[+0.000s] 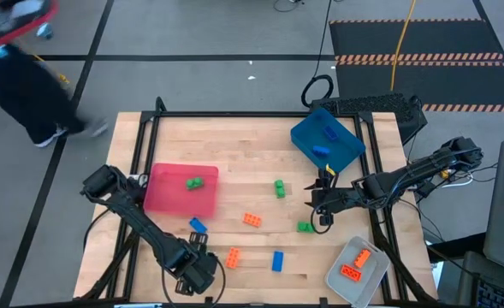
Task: Sort & place blocks by color
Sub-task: Put the green game piece into the red bin
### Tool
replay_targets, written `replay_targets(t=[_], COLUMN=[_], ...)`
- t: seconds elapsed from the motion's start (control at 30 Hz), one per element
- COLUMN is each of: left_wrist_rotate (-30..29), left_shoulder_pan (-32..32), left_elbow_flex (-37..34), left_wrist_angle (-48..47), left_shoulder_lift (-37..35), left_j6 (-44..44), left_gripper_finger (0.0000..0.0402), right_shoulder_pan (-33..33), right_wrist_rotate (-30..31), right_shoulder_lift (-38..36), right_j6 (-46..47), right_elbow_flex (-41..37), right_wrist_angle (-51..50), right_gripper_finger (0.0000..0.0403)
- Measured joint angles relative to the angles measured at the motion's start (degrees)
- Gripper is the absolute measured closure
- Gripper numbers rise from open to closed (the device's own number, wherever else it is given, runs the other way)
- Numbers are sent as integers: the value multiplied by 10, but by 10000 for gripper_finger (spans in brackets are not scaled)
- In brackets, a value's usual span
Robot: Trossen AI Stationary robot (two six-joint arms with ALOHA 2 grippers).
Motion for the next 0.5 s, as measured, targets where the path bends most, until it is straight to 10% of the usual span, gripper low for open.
replay_targets(t=[0.5], left_wrist_rotate=[-16], left_shoulder_pan=[25], left_elbow_flex=[0], left_wrist_angle=[-28], left_shoulder_lift=[72], left_j6=[55], left_gripper_finger=[36], right_shoulder_pan=[0], right_wrist_rotate=[0], right_shoulder_lift=[0], right_j6=[-1], right_elbow_flex=[0], right_wrist_angle=[-4], right_gripper_finger=[193])
